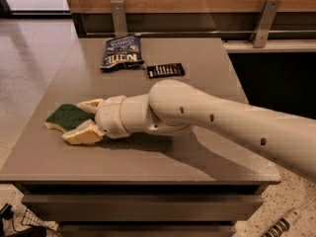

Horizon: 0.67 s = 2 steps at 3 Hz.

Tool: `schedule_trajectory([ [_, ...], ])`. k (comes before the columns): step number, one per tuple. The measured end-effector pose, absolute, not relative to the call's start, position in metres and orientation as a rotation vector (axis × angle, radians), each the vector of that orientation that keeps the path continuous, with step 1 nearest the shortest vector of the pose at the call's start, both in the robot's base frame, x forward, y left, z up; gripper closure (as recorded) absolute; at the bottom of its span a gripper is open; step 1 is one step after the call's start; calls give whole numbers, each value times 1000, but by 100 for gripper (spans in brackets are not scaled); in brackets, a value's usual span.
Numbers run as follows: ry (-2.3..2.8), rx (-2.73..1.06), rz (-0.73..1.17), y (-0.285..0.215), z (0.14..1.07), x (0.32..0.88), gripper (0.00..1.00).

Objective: Pick sponge

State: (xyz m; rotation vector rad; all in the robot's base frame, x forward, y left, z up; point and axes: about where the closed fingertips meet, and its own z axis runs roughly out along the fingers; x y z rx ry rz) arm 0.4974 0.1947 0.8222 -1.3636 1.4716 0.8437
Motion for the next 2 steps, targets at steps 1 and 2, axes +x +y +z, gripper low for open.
schedule_trajectory([
  [1,1469,-1367,845,196,823,496,73],
  [2,1467,-1370,846,198,823,495,96],
])
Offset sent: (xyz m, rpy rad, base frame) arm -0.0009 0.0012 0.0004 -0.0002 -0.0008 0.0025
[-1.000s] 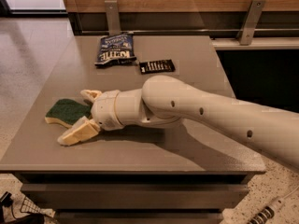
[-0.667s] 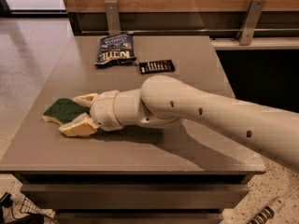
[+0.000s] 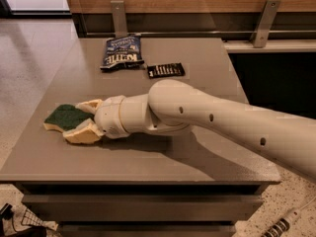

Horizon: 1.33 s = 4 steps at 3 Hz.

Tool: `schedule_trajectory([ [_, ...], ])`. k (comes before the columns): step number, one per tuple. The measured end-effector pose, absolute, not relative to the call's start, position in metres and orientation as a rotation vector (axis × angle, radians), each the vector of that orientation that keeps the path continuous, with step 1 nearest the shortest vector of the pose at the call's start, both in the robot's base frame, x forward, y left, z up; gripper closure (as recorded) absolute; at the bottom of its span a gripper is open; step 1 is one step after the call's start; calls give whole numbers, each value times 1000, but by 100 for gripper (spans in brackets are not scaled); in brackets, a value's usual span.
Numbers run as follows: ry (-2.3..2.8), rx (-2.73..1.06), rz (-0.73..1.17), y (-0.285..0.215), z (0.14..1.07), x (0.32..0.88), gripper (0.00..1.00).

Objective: Pick sponge

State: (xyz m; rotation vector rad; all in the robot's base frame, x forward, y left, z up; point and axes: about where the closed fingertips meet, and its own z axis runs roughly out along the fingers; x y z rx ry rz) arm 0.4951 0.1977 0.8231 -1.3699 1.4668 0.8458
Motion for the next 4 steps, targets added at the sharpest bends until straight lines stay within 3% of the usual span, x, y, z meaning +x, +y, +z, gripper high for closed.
schedule_trajectory([
  [2,1457,-1380,797,192,839,492,100],
  [4,1377,-1364,611,134,924,484,100],
])
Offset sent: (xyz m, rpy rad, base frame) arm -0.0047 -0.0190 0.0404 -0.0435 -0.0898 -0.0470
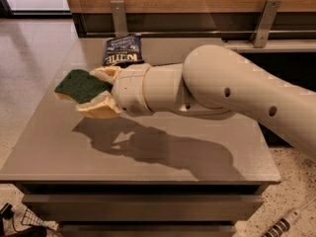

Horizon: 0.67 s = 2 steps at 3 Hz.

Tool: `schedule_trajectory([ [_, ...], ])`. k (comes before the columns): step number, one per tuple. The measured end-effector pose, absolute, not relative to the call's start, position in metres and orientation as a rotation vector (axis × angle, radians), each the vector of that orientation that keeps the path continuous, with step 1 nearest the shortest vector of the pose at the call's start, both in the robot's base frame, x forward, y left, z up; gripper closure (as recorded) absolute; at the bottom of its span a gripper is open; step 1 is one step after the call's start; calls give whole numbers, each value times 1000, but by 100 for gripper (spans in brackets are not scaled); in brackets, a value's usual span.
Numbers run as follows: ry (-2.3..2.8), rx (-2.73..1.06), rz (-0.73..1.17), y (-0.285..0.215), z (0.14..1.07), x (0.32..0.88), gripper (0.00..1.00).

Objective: Pick sponge

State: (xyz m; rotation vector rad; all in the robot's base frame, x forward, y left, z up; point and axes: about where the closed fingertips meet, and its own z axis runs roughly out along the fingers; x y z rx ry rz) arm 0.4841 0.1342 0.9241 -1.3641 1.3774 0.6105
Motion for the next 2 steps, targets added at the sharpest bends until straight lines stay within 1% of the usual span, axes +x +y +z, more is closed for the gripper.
schedule_trajectory([
  [1,1340,-1354,576,114,952,487,100],
  [2,1297,-1365,553,103,975,489,100],
])
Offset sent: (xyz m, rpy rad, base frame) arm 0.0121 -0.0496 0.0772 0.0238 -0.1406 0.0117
